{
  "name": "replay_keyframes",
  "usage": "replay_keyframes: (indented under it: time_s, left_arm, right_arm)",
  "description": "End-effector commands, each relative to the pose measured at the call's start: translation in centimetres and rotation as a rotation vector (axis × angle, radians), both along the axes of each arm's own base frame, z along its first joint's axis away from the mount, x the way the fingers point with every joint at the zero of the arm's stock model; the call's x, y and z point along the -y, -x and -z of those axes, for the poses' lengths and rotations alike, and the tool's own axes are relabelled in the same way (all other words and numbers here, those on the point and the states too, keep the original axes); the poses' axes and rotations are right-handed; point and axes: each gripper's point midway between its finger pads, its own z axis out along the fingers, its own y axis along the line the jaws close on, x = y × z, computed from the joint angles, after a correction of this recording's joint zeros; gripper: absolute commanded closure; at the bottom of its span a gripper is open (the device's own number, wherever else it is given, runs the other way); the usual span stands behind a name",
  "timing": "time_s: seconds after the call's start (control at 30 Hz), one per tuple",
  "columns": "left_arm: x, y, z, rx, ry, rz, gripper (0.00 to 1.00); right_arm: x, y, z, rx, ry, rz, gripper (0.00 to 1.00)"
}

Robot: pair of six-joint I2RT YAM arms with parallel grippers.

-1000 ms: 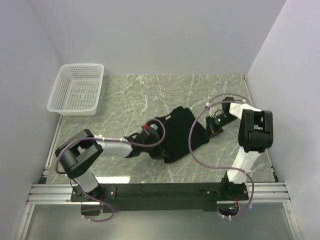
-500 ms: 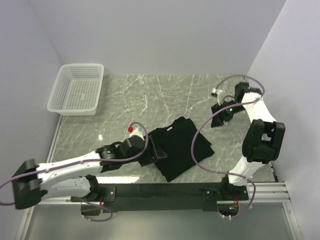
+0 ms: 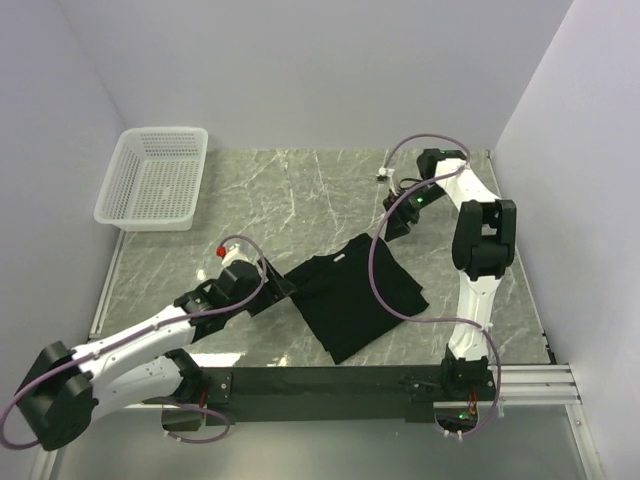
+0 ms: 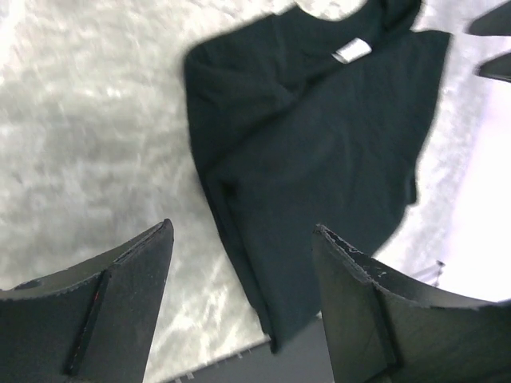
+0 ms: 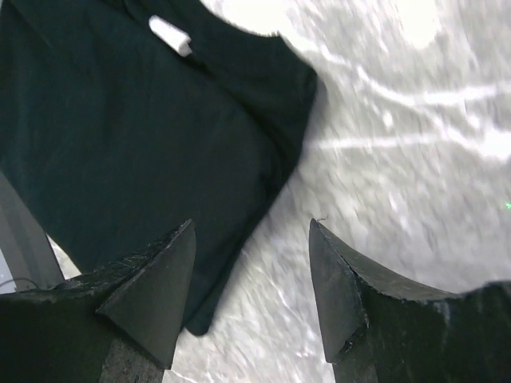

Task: Fold and stack the t-shirts
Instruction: Fold the tshirt

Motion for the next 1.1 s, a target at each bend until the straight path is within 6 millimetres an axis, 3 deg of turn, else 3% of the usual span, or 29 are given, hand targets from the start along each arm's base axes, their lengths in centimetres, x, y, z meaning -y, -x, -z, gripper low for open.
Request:
replay_keyframes:
  time_s: [0.0,0.37,1.0,1.07]
  left_arm:
    - [1.4,-2.2,-1.6,0.080,0.005,0.048,0.26]
    - [3.1,-3.6,-1.4,0.046,0.024,0.061,0.34]
    - [3.6,-4.3,3.0,-0.018,-0.144,0.161,0.47]
    - [3.9,-4.6,2.8,-0.010,-0.156,0.168,0.56]
  right_arm:
    - [-1.6,-1.4,-1.8,0.056,0.007,0.002,0.34]
    - [-2.0,-2.0,1.0,-0.001,0.075,0.036,0.35]
    - [-2.9,-1.4,2.2,-0.044,0.065,0.027,0.41]
    - [-3.0,-1.4,2.1,-0.044,0.065,0.029,0.44]
